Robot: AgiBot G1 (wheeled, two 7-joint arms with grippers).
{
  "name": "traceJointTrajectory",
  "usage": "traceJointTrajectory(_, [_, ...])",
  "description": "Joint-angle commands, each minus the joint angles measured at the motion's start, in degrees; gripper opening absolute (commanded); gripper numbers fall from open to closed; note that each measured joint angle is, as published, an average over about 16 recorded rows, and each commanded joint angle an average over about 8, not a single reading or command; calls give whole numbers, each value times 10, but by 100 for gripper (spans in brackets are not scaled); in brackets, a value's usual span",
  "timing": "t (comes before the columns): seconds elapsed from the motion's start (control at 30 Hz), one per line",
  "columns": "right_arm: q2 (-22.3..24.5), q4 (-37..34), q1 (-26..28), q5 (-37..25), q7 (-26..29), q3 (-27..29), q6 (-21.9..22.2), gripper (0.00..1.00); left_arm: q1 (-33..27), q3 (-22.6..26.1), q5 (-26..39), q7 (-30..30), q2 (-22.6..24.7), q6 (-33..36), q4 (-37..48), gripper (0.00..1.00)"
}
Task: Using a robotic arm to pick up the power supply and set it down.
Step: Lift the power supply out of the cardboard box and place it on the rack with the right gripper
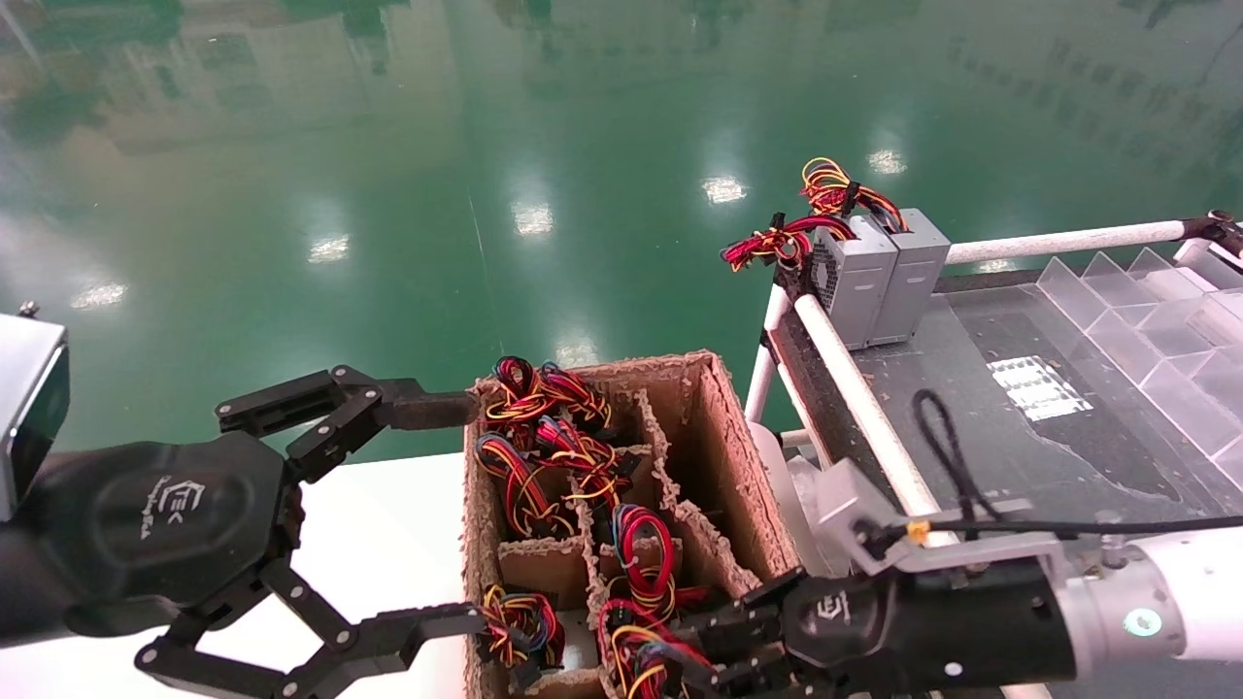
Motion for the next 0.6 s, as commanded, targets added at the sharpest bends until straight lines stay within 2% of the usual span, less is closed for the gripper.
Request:
traceJointTrajectory(0.03, [6,5,1,16,6,-4,-1,0,0,0,0,0,0,0,0,100])
traceJointTrajectory(0.6, [63,-2,58,174,47,-22,-1,0,0,0,0,0,0,0,0,100])
